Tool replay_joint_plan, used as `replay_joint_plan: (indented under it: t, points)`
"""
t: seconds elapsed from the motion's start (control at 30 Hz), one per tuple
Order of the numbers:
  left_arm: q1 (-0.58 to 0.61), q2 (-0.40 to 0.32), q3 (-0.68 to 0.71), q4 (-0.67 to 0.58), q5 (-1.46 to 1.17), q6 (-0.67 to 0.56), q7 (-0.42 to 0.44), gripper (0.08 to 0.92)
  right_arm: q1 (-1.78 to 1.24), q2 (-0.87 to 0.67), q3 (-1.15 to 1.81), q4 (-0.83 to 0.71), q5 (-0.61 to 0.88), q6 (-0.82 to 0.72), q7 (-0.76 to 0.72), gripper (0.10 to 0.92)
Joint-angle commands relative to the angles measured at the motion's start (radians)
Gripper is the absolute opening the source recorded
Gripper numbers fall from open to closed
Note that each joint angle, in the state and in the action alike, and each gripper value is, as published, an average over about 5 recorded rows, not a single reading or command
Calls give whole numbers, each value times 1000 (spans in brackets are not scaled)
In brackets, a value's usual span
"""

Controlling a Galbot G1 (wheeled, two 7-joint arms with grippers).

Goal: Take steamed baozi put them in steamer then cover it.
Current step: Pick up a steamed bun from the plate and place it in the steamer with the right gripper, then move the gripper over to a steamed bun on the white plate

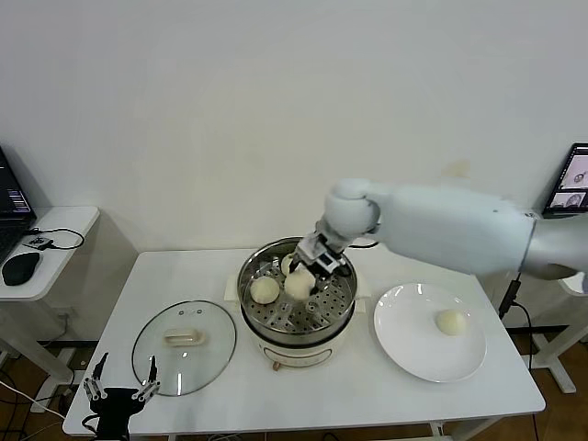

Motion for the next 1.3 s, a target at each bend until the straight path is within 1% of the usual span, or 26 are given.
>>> replay_joint_plan:
  t: [0.03, 0.23, 0.53, 0.6, 0.77, 0.83, 0.9, 1.0, 1.1, 1.2, 1.3]
  points:
    - [-1, 0, 0, 2, 0, 0, -1, 823, -8, 66, -51, -5, -87, 150, -5, 638]
    - [-1, 0, 1, 6, -1, -1, -5, 823, -2, 52, -56, 4, -92, 190, -29, 645]
    - [-2, -2, 7, 6, 0, -1, -8, 823, -4, 22, -61, 28, -67, 192, -24, 659]
    - [-2, -2, 8, 5, 0, -1, -8, 823, 2, 16, -60, 26, -71, 195, -19, 683]
    - [-3, -2, 8, 3, 0, -1, -7, 823, 26, -15, -28, 23, -65, 188, -11, 795]
    - [-2, 0, 8, 0, 0, 0, -7, 823, 38, -41, -5, 22, -51, 169, -11, 813]
    - [-3, 2, 8, -3, 0, 0, -6, 823, 50, -82, 27, 25, -27, 108, -12, 821]
    - [-4, 6, 6, -7, 0, 0, -6, 823, 60, -172, 84, 49, 12, -42, -32, 822]
    - [-4, 10, 4, -9, 0, 0, -6, 823, 68, -270, 120, 81, 52, -155, -53, 823]
    - [-5, 15, 5, -11, 0, 0, -5, 823, 72, -391, 129, 106, 74, -196, -61, 823]
    - [-10, 21, 9, -14, 0, 2, -4, 823, 55, -516, 134, 131, 60, -205, -68, 822]
